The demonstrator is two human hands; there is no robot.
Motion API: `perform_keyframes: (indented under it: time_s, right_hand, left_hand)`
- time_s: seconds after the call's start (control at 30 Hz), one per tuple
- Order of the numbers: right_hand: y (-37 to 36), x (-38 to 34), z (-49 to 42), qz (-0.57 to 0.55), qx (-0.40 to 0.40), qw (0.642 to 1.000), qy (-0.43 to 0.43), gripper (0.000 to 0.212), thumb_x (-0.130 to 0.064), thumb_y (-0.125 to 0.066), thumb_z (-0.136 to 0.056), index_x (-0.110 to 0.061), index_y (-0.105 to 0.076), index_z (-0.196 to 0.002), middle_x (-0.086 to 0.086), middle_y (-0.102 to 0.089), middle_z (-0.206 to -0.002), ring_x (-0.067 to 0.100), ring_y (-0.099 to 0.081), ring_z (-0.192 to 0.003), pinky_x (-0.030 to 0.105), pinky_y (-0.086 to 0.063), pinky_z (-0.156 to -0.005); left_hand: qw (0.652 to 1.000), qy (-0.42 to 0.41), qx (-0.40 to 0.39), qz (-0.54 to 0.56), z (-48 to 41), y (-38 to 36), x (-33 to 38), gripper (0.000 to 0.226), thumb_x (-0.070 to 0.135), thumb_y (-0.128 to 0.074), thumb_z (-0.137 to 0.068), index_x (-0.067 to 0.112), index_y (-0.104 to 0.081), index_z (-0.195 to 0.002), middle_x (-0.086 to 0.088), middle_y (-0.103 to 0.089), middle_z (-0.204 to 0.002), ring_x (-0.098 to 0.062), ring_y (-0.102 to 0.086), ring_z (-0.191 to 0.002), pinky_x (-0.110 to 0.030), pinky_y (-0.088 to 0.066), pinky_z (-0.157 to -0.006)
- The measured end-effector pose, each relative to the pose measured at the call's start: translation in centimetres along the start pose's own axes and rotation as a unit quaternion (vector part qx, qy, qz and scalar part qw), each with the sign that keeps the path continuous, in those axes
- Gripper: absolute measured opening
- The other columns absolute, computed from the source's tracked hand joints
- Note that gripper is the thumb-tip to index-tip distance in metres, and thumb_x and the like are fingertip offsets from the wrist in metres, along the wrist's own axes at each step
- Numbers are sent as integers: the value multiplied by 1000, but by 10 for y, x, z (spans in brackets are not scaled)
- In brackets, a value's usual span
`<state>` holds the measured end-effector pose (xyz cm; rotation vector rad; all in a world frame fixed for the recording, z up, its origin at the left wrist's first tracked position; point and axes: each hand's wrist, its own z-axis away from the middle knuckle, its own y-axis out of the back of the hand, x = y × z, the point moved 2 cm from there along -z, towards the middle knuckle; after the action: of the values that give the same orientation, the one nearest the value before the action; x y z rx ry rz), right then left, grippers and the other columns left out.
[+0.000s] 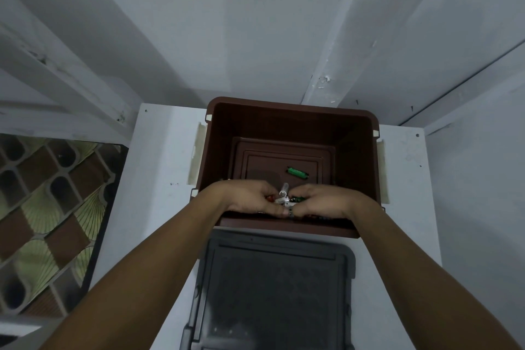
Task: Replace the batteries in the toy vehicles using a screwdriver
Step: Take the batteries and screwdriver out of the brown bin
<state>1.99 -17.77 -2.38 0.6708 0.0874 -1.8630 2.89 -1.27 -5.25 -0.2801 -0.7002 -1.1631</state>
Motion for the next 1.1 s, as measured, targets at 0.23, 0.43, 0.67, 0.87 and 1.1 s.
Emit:
perform_keyframes:
  time_s: [0.23, 0.43, 0.67, 0.87, 1.1]
  right_hand:
    - [-1, 3, -3, -24, 3, 1000, 1, 38, -26, -64, -87, -26, -60, -125, 0, -53, -126, 17, -52, -115, 30, -45, -89]
    - [-1, 5, -5, -35, -12, 998, 44, 11, -22, -61, -90, -20, -68, -98, -3, -60, -96, 6, -52, -80, 18, -38, -61]
    - [-2, 5, -7, -23, -14, 997, 68, 11, -24, -63, -88, -14, -66, -90, -3, -60, -81, 10, -53, -75, 31, -41, -74]
    - [0, 8, -9, -24, -6, 996, 91, 5, -24, -63, -90, -23, -67, -87, -7, -62, -81, 5, -53, -71, 26, -42, -70]
    - [1, 11, -9, -55, -7, 993, 104, 14, -29, -69, -89, -18, -69, -98, -10, -62, -73, 1, -52, -62, 24, -41, -66]
  left_hand:
    - [1000, 11, 0, -18, 5, 1, 4, 31, 42, -64, -90, 17, -68, -108, 7, -65, -95, -7, -57, -87, -24, -42, -79]
    - [1000, 3, -12, -25, 6, 2, 4, 7, 34, -62, -90, 28, -63, -90, 10, -62, -86, -7, -56, -81, -25, -40, -70]
    - [1000, -10, -18, -2, 6, 2, 2, 8, 28, -62, -90, 30, -64, -82, 11, -64, -82, -8, -57, -80, -25, -41, -74]
    - [997, -22, -8, 69, 1, 2, -3, 6, 18, -66, -81, 21, -67, -77, 5, -62, -74, -10, -54, -72, -30, -41, -77]
    - [998, -16, 3, 68, 0, 4, -6, 19, 10, -67, -86, 21, -67, -71, 7, -62, -67, -8, -54, -66, -25, -42, -72]
